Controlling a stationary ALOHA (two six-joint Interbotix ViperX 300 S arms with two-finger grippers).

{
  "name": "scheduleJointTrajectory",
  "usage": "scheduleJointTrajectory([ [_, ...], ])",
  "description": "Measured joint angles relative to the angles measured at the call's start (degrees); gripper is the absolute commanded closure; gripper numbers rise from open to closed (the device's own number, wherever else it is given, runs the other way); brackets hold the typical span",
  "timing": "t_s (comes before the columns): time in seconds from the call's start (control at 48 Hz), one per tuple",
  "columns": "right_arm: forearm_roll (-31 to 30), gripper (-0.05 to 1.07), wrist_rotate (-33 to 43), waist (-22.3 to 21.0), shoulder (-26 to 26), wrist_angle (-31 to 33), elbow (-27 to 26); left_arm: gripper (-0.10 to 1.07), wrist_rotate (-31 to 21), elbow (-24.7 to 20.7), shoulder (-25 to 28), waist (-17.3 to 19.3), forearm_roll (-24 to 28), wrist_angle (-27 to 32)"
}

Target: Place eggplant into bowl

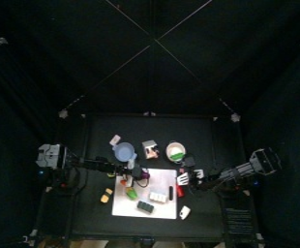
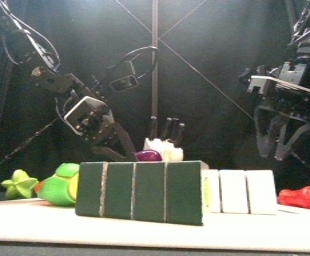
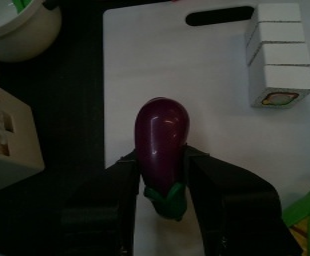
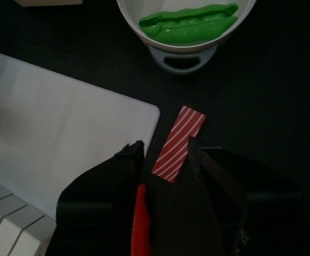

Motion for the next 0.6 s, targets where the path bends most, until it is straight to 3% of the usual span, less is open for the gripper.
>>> scheduleJointTrajectory([
  [0.25,0.0,0.24,0.0,-0.09,0.0,0.0,0.18,0.39,0.0,0.0,-2.02,0.0,0.0,0.18],
  [0.604,0.0,0.24,0.0,-0.18,0.09,0.0,0.62,0.39,0.09,4.92,-10.72,1.93,0.26,4.66],
])
